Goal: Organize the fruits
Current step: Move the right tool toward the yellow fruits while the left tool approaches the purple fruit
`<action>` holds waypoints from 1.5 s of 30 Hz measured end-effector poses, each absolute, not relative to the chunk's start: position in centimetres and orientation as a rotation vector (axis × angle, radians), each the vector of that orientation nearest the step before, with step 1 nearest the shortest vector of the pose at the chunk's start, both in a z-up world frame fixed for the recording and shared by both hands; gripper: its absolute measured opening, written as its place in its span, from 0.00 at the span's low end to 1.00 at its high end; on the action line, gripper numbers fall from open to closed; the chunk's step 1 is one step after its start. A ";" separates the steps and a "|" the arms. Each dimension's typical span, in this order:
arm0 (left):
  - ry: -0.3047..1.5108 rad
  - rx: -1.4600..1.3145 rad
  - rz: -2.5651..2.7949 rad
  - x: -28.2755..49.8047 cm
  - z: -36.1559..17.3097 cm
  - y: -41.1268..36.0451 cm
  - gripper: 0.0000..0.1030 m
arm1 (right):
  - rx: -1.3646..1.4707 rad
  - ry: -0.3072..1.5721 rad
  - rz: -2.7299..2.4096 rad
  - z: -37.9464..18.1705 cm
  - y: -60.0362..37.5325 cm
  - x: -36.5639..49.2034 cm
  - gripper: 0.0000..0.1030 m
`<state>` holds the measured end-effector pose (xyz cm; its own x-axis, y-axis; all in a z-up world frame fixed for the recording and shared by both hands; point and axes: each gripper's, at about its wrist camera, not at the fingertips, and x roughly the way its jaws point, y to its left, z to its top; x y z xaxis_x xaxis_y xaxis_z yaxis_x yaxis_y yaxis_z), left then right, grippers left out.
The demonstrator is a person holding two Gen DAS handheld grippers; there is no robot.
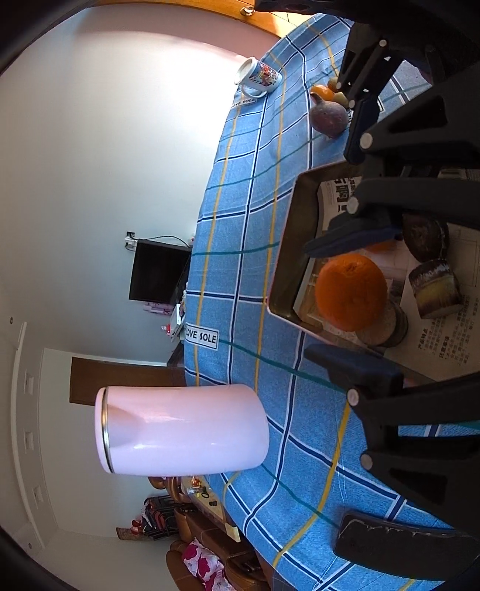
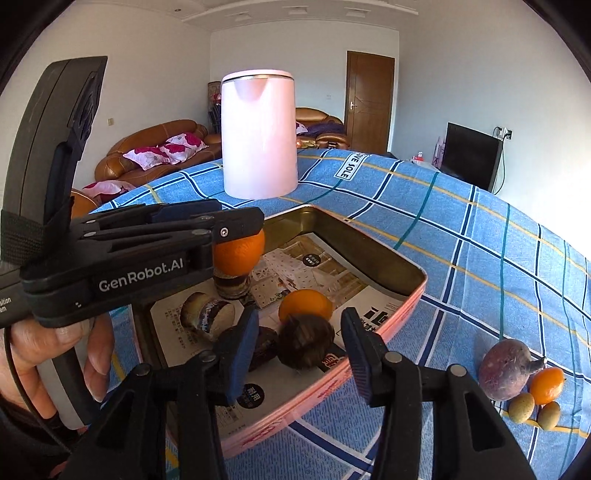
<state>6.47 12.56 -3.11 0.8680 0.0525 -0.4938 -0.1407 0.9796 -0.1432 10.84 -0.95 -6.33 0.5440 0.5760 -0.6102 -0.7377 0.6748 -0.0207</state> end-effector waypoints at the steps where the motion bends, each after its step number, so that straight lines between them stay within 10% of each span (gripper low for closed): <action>1: 0.495 -0.172 0.100 6.2 -2.7 12.2 0.60 | -0.281 0.600 0.791 -6.1 -1.5 10.7 0.51; 34: 0.691 0.080 -0.238 14.5 -5.4 -8.0 0.71 | -0.115 0.825 0.414 -8.2 -21.0 19.1 0.41; 45: 0.749 0.098 -0.239 16.4 -6.2 -8.8 0.49 | -0.107 0.875 0.422 -8.9 -21.0 20.0 0.29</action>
